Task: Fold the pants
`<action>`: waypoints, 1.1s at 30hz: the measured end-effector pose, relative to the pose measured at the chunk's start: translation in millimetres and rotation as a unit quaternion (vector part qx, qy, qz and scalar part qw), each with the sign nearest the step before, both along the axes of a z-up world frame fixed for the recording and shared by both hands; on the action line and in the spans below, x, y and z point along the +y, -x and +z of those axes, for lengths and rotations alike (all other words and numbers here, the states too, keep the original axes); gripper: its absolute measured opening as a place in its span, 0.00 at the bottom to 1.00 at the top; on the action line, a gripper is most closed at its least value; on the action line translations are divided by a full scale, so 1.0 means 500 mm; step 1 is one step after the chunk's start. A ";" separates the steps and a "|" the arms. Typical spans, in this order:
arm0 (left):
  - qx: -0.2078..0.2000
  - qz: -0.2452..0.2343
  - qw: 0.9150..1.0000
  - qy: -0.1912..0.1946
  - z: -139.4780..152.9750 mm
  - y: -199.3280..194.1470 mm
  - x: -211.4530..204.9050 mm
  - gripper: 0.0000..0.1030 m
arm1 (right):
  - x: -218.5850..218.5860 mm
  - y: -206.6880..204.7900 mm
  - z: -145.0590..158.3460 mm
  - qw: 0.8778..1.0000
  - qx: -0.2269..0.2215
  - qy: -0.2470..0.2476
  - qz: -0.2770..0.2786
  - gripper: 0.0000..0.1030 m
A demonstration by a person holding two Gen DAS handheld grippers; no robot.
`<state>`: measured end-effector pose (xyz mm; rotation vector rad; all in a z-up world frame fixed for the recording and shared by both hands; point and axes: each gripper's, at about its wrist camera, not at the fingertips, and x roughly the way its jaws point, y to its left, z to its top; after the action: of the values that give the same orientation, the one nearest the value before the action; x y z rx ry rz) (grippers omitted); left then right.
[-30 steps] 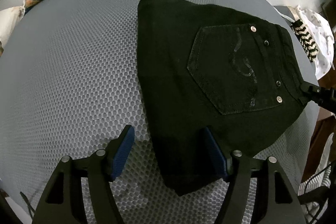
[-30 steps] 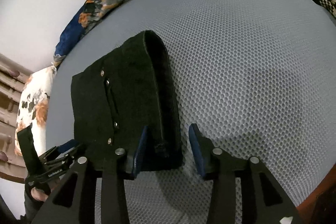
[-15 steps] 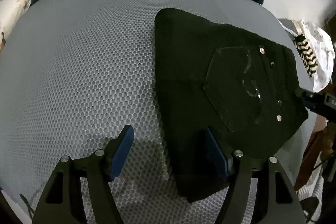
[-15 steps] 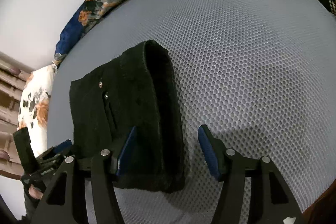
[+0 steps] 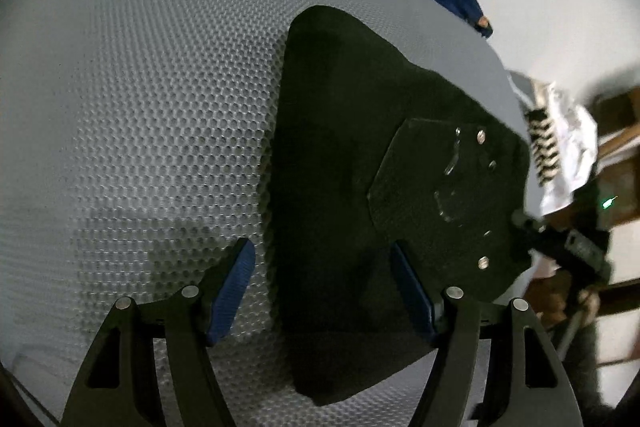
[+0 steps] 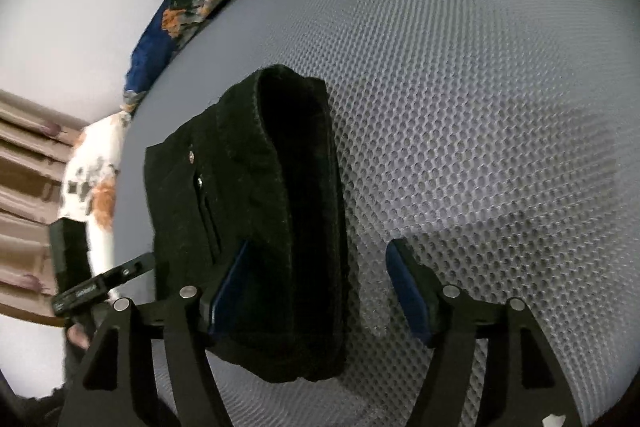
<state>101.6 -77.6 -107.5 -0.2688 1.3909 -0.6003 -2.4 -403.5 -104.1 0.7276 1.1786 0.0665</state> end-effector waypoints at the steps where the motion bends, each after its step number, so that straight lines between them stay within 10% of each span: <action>1: 0.005 0.002 1.000 0.009 -0.002 -0.003 0.003 0.68 | -0.005 0.001 -0.006 1.000 -0.001 -0.015 0.002 0.65; 18: 0.043 -0.017 0.993 0.105 -0.011 -0.051 0.010 0.74 | -0.045 -0.036 -0.061 0.982 -0.022 -0.174 0.064 0.53; 29: 0.008 -0.021 0.994 0.108 -0.003 -0.065 -0.063 0.77 | -0.005 -0.073 -0.063 0.980 -0.043 -0.171 0.088 0.51; 33: -0.009 -0.008 0.998 0.068 -0.001 -0.059 -0.075 0.57 | 0.003 -0.061 -0.050 0.987 -0.046 -0.138 0.074 0.40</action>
<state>131.1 -115.1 -108.2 -0.3610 1.3370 -0.7101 28.2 -401.9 -128.9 0.8684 1.1446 0.3895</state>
